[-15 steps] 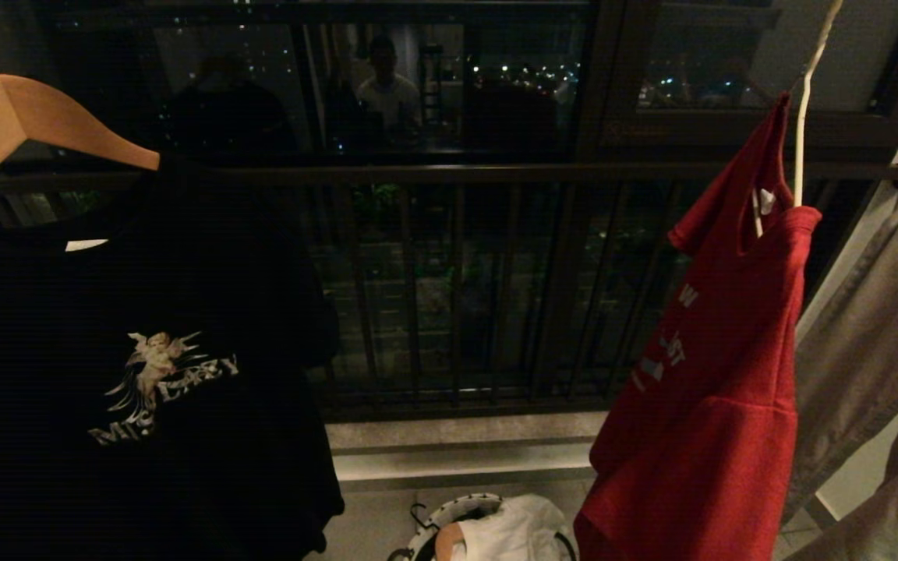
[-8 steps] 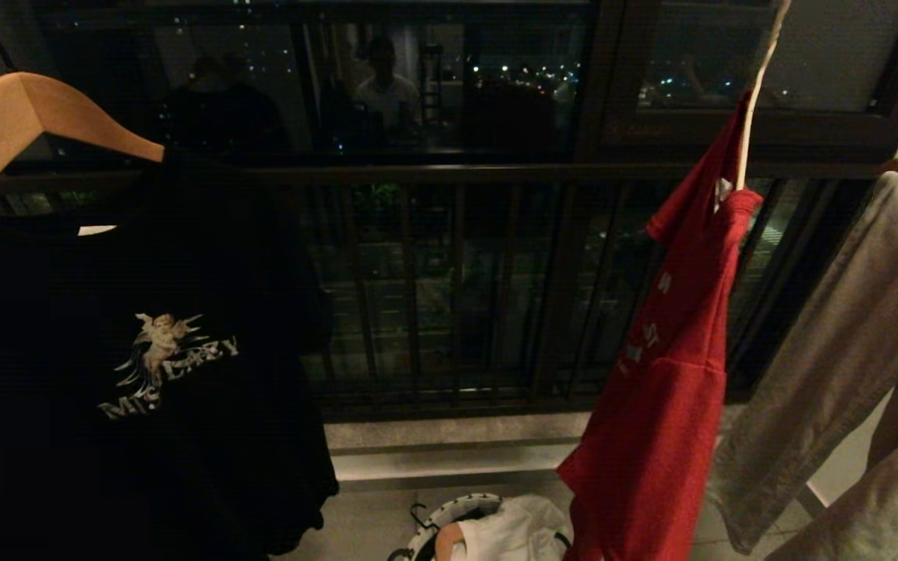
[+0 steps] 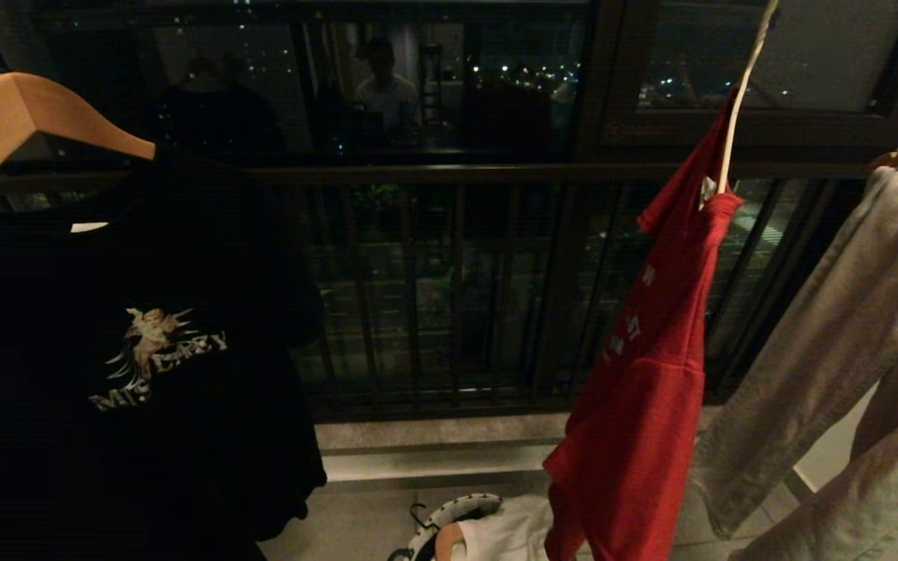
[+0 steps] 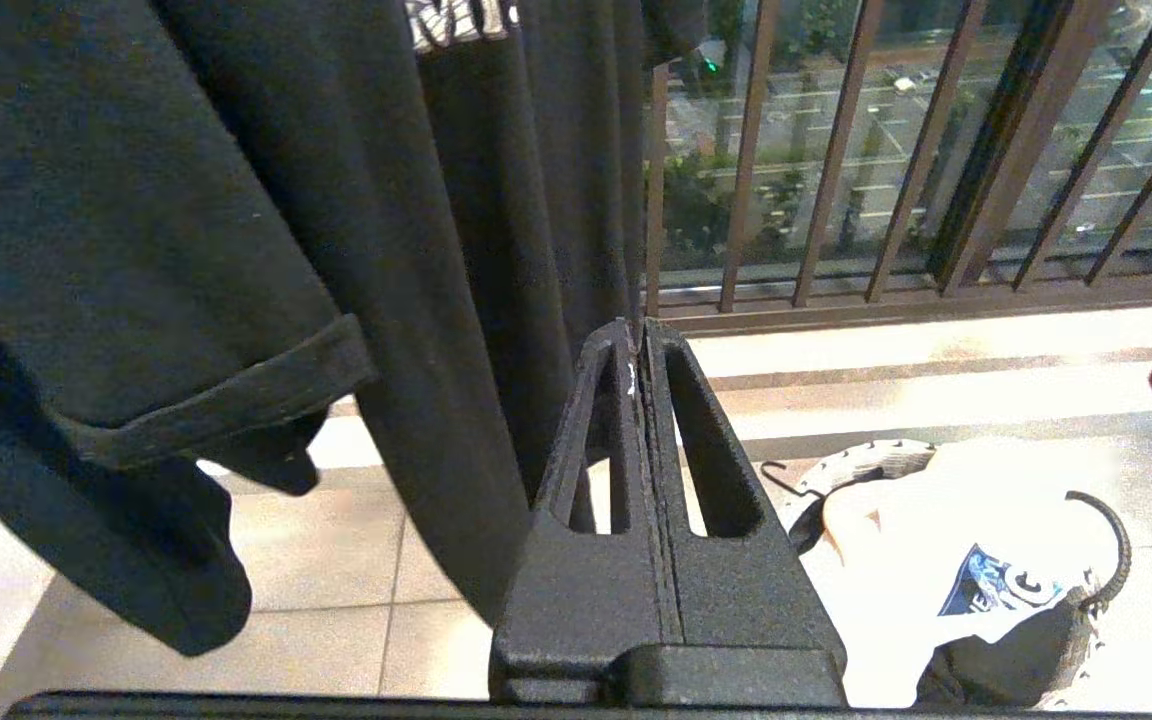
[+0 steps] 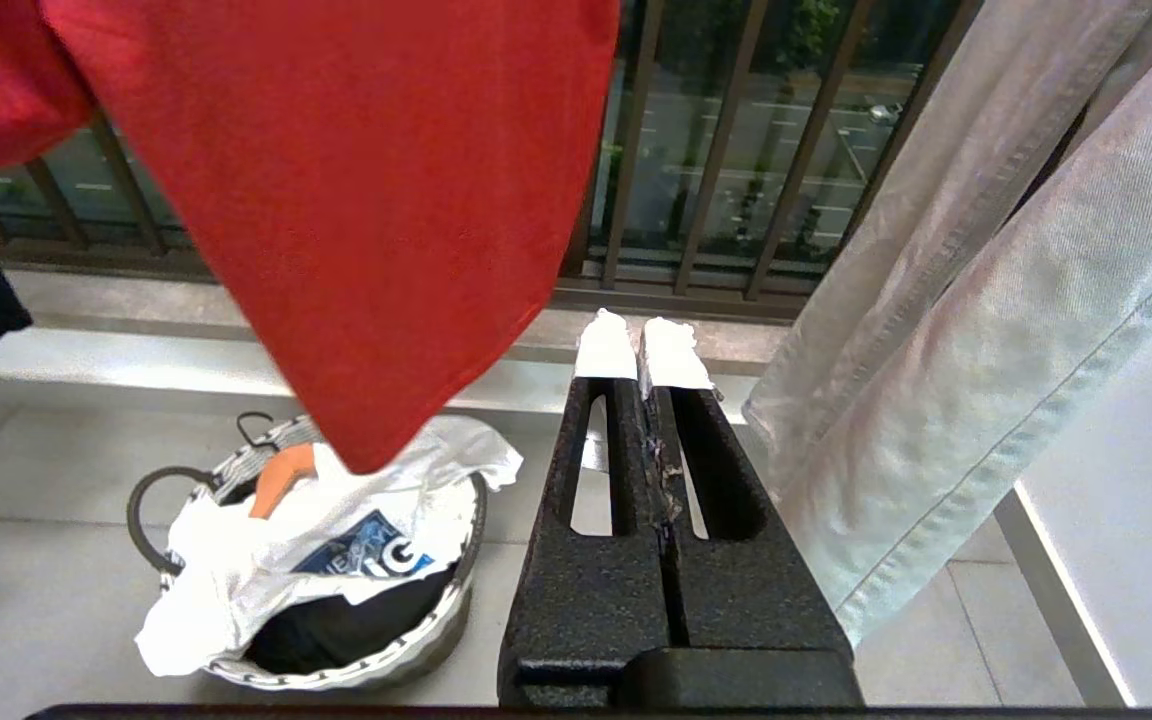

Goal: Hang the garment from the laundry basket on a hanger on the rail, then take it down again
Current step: Take the clothes off the clothes rack

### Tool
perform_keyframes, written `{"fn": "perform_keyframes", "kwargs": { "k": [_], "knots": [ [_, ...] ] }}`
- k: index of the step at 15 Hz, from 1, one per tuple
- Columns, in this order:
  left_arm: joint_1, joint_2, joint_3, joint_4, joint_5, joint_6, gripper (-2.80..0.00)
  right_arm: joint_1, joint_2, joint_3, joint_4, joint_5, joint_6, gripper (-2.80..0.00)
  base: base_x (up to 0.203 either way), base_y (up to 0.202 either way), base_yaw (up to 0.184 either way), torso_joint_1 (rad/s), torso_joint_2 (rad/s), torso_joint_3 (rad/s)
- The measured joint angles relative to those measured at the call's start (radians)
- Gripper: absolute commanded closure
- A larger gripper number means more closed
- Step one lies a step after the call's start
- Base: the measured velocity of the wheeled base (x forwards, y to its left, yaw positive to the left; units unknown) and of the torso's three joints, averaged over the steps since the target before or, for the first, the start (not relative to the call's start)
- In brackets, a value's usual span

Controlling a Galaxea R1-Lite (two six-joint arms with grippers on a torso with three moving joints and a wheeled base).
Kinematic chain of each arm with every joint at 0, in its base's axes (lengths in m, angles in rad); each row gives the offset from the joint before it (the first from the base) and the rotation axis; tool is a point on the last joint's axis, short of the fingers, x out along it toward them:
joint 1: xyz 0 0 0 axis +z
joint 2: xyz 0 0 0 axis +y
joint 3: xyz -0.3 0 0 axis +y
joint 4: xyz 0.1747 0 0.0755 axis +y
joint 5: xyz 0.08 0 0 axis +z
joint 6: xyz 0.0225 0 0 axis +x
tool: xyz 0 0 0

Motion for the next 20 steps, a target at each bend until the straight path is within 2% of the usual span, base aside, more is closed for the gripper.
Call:
{"fn": "perform_keyframes", "kwargs": {
  "k": [20],
  "knots": [
    [0.000,-0.001,0.000,0.000,0.001,-0.017,0.00,0.000,0.000,0.000,0.001,0.000,-0.002,0.00,0.000,0.000,0.000,0.000,0.00,0.000]
  ]
}}
